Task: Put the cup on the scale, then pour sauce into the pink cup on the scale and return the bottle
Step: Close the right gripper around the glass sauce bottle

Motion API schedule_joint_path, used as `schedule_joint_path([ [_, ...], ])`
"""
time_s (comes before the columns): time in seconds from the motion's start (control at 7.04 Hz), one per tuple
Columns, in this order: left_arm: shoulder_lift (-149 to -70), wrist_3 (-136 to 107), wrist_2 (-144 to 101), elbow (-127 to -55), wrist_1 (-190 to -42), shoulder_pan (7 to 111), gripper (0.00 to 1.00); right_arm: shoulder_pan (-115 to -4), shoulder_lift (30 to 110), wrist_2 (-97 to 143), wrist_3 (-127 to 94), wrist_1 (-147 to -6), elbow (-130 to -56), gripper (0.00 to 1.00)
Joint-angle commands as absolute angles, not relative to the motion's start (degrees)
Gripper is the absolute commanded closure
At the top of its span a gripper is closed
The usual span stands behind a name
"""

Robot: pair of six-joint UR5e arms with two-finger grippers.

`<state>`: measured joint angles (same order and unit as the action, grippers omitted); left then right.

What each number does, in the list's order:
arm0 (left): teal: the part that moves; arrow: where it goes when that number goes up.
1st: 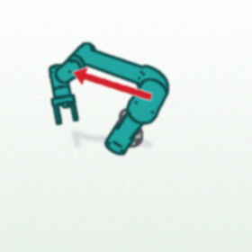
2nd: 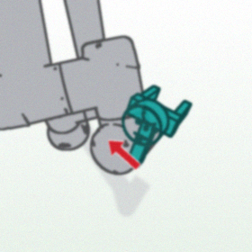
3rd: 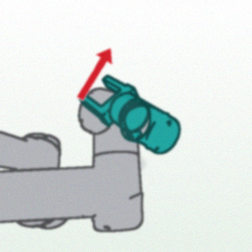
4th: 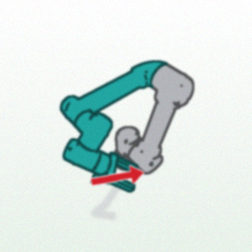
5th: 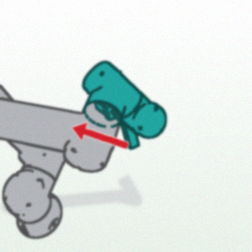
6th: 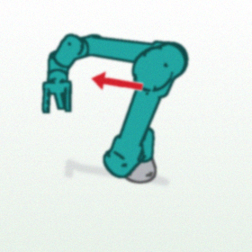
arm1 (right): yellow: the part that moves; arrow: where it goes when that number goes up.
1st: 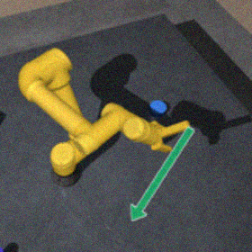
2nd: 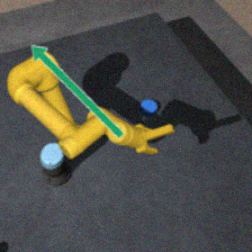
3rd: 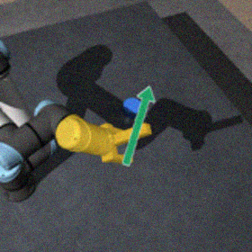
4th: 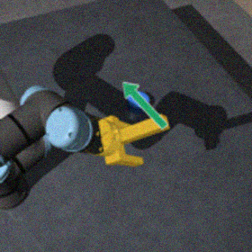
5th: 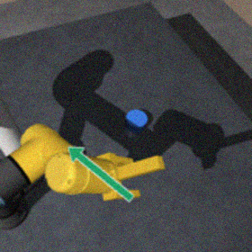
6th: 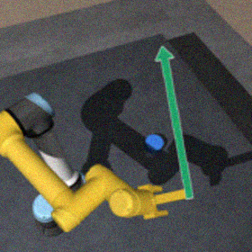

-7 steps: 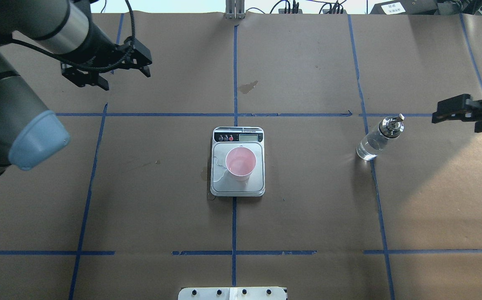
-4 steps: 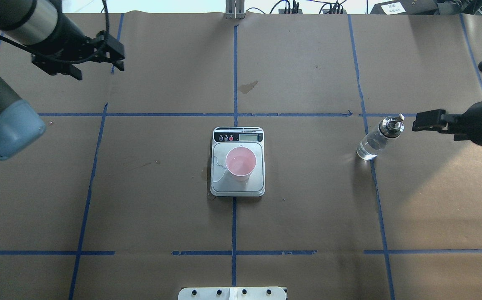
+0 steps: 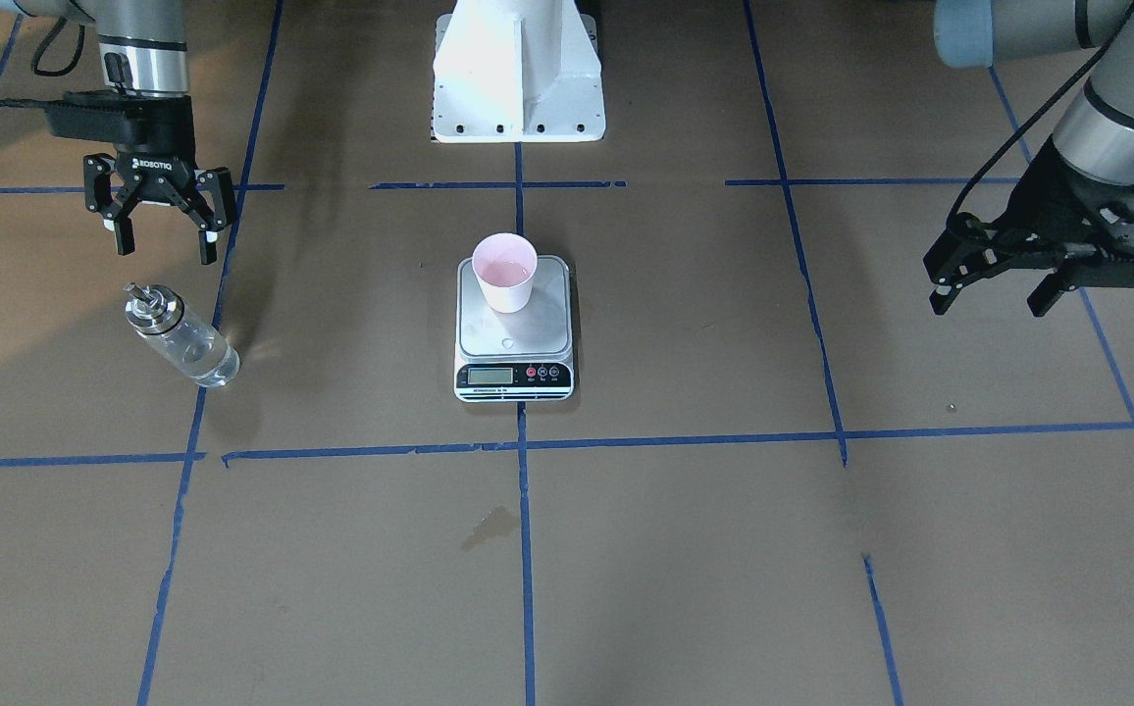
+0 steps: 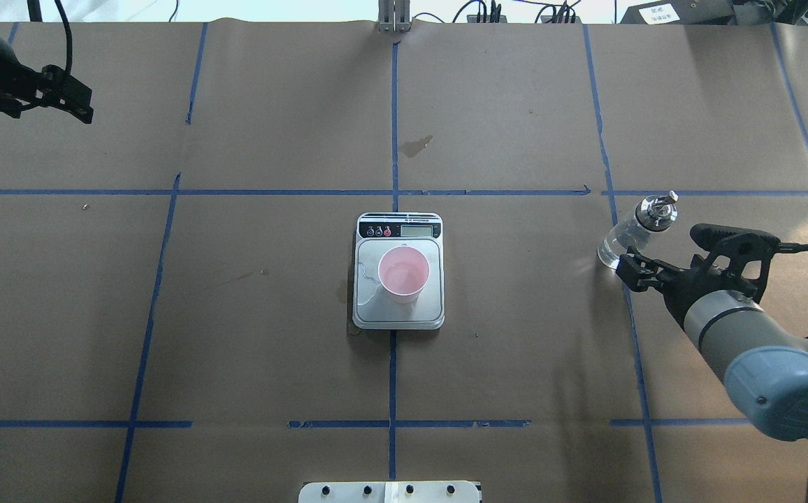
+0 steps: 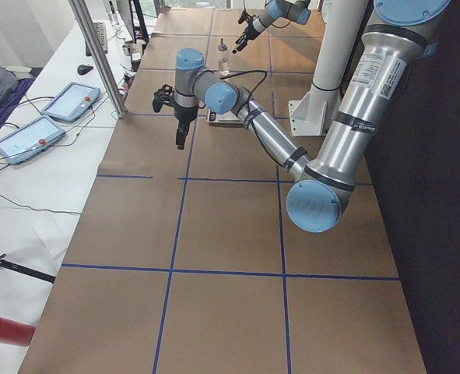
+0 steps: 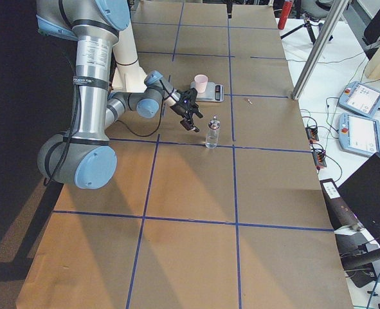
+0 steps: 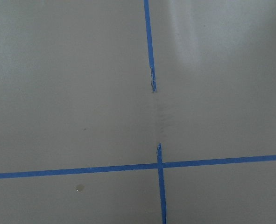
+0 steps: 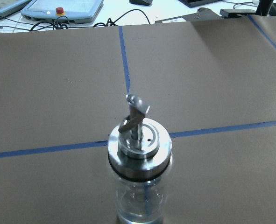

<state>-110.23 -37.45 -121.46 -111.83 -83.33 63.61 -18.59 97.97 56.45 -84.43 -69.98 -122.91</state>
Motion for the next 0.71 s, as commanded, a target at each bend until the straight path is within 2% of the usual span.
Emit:
schedule_joint_path([
  [0.0, -110.13, -37.44, -121.55, -111.62, -83.41, 63.46, 0.0, -17.58, 94.75, 48.36, -83.77, -64.54, -114.55, 0.0],
  [0.57, -110.39, -37.97, -121.73, -111.36, -83.41, 63.37, 0.0, -16.96, 91.78, 46.06, -83.67, -63.55, -107.33, 0.0],
])
